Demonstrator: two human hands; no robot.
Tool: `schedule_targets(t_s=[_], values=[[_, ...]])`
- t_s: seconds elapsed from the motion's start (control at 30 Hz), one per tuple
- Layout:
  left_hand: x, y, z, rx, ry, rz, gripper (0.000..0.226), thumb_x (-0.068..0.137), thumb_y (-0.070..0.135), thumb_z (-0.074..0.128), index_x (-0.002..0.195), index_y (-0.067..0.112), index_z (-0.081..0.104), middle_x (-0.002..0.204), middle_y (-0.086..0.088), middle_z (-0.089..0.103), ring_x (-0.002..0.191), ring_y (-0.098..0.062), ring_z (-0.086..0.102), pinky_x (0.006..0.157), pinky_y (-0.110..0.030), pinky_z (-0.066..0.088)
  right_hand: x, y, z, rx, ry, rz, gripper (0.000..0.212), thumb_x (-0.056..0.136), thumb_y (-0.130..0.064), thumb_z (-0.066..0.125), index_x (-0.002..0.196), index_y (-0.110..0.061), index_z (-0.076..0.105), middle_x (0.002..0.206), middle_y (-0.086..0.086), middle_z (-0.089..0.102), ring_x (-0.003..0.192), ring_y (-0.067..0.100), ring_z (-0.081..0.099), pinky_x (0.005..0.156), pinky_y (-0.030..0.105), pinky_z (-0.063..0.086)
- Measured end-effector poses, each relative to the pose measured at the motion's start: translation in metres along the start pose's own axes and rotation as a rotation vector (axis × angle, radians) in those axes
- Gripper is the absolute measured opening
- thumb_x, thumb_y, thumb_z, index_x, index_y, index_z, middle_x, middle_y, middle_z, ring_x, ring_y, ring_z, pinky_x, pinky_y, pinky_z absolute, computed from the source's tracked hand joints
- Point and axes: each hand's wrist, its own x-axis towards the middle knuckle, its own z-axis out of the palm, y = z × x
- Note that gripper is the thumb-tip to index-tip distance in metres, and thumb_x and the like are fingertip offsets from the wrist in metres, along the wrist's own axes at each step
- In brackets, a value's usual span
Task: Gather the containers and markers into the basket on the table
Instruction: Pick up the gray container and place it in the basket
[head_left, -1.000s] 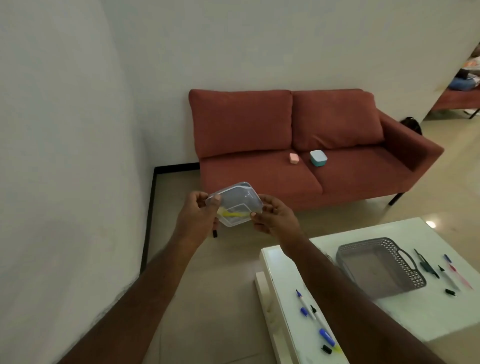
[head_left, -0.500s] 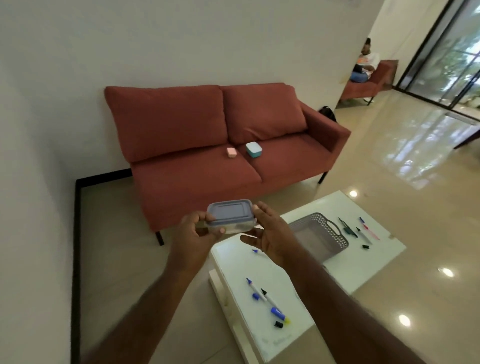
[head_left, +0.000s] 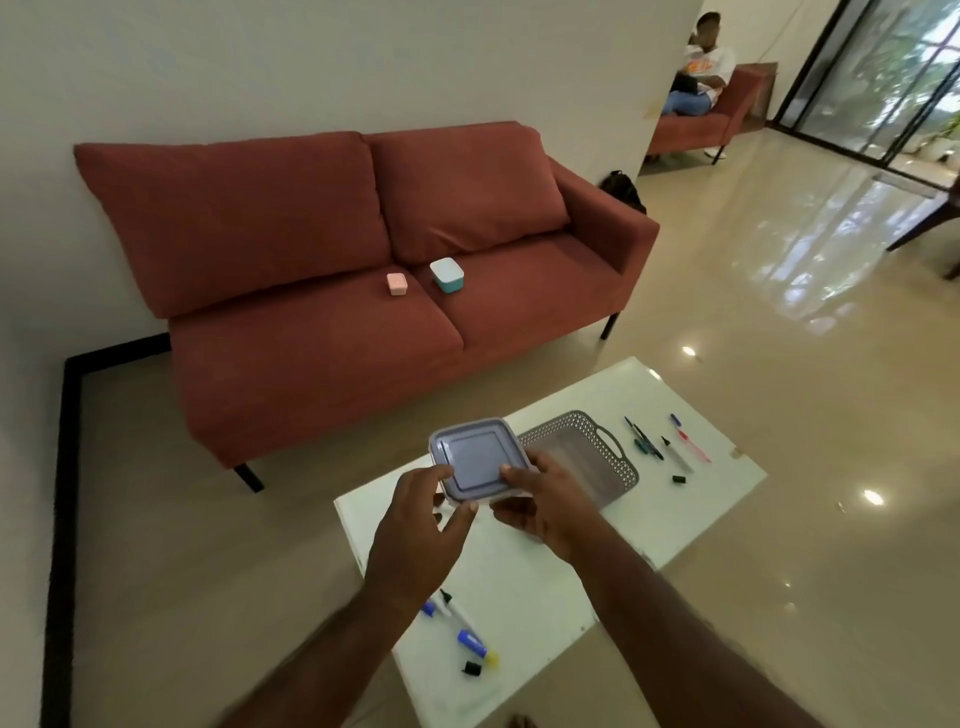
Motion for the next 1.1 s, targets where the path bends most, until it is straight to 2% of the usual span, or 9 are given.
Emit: schedule_targets(t_s=[0.17, 0.3, 0.4, 0.53, 0.67, 0.73, 0.83, 0.97, 1.1], values=[[0.043, 0.014, 0.074, 0.043, -0.158, -0.194, 0.067, 0.089, 0.050, 0.064, 0.146, 0.027, 0.037, 0.140, 0.006, 0.050, 0.106, -0.002, 0.057, 0.085, -0.020, 0.050, 0.067, 0.004, -0.086, -0.008, 0.058, 0.064, 0.039, 0.087, -0.015, 0.073, 0.120, -0.004, 0.054, 0.113, 0.023, 0.066, 0.099, 0.038, 0.070, 0.079, 0.042, 0.059], [0.068, 0.012, 0.114, 0.141, -0.299, -0.262, 0.079, 0.089, 0.057, 0.058, 0.153, 0.029, 0.023, 0.155, 0.007, 0.036, 0.135, -0.009, 0.044, 0.103, -0.025, 0.042, 0.124, 0.020, -0.143, 0.002, 0.135, 0.104, 0.037, 0.087, -0.016, 0.074, 0.120, -0.008, 0.059, 0.115, 0.021, 0.068, 0.102, 0.035, 0.070, 0.084, 0.045, 0.059], [0.086, 0.002, 0.135, 0.265, -0.322, -0.247, 0.077, 0.092, 0.059, 0.051, 0.155, 0.029, 0.018, 0.160, 0.007, 0.027, 0.146, -0.012, 0.029, 0.112, -0.025, 0.033, 0.170, 0.043, -0.175, -0.022, 0.155, 0.152, 0.034, 0.089, -0.017, 0.071, 0.120, -0.007, 0.062, 0.114, 0.022, 0.069, 0.103, 0.035, 0.070, 0.080, 0.043, 0.060], [0.112, -0.023, 0.169, 0.401, -0.309, -0.191, 0.076, 0.095, 0.061, 0.043, 0.157, 0.028, 0.013, 0.163, 0.008, 0.018, 0.149, -0.010, 0.019, 0.113, -0.020, 0.024, 0.228, 0.078, -0.201, -0.052, 0.198, 0.199, 0.020, 0.092, -0.014, 0.067, 0.110, -0.006, 0.065, 0.107, 0.022, 0.070, 0.097, 0.036, 0.070, 0.079, 0.043, 0.060], [0.127, -0.057, 0.202, 0.493, -0.284, -0.182, 0.078, 0.095, 0.062, 0.040, 0.157, 0.025, 0.010, 0.165, 0.006, 0.013, 0.150, -0.012, 0.016, 0.117, -0.023, 0.021, 0.276, 0.114, -0.214, -0.117, 0.253, 0.254, 0.012, 0.094, -0.012, 0.063, 0.101, -0.002, 0.065, 0.088, 0.018, 0.067, 0.078, 0.033, 0.066, 0.066, 0.040, 0.056], [0.131, -0.075, 0.216, 0.551, -0.284, -0.176, 0.078, 0.095, 0.063, 0.038, 0.157, 0.025, 0.009, 0.165, 0.004, 0.012, 0.151, -0.013, 0.016, 0.118, -0.024, 0.020, 0.300, 0.131, -0.218, -0.174, 0.279, 0.267, 0.017, 0.093, -0.014, 0.064, 0.099, 0.002, 0.064, 0.076, 0.017, 0.063, 0.062, 0.028, 0.063, 0.050, 0.031, 0.050], [0.132, -0.101, 0.235, 0.609, -0.314, -0.212, 0.081, 0.095, 0.064, 0.037, 0.157, 0.024, 0.007, 0.166, 0.002, 0.009, 0.151, -0.015, 0.013, 0.119, -0.027, 0.017, 0.331, 0.154, -0.220, -0.215, 0.294, 0.272, 0.016, 0.094, -0.014, 0.062, 0.097, 0.002, 0.063, 0.075, 0.018, 0.058, 0.054, 0.024, 0.056, 0.042, 0.024, 0.041], [0.136, -0.120, 0.254, 0.704, -0.364, -0.259, 0.086, 0.093, 0.069, 0.034, 0.158, 0.023, 0.001, 0.166, 0.000, -0.001, 0.153, -0.020, 0.004, 0.121, -0.033, 0.011, 0.362, 0.171, -0.217, -0.235, 0.332, 0.227, 0.015, 0.093, -0.012, 0.063, 0.095, 0.003, 0.063, 0.074, 0.018, 0.057, 0.049, 0.022, 0.052, 0.044, 0.027, 0.045], [0.140, -0.130, 0.262, 0.755, -0.351, -0.296, 0.086, 0.093, 0.070, 0.029, 0.158, 0.023, -0.002, 0.166, -0.001, -0.006, 0.153, -0.021, 0.000, 0.122, -0.036, 0.006, 0.381, 0.178, -0.210, -0.201, 0.348, 0.222, 0.010, 0.094, -0.012, 0.063, 0.096, -0.002, 0.063, 0.079, 0.014, 0.063, 0.069, 0.028, 0.063, 0.064, 0.040, 0.058]])
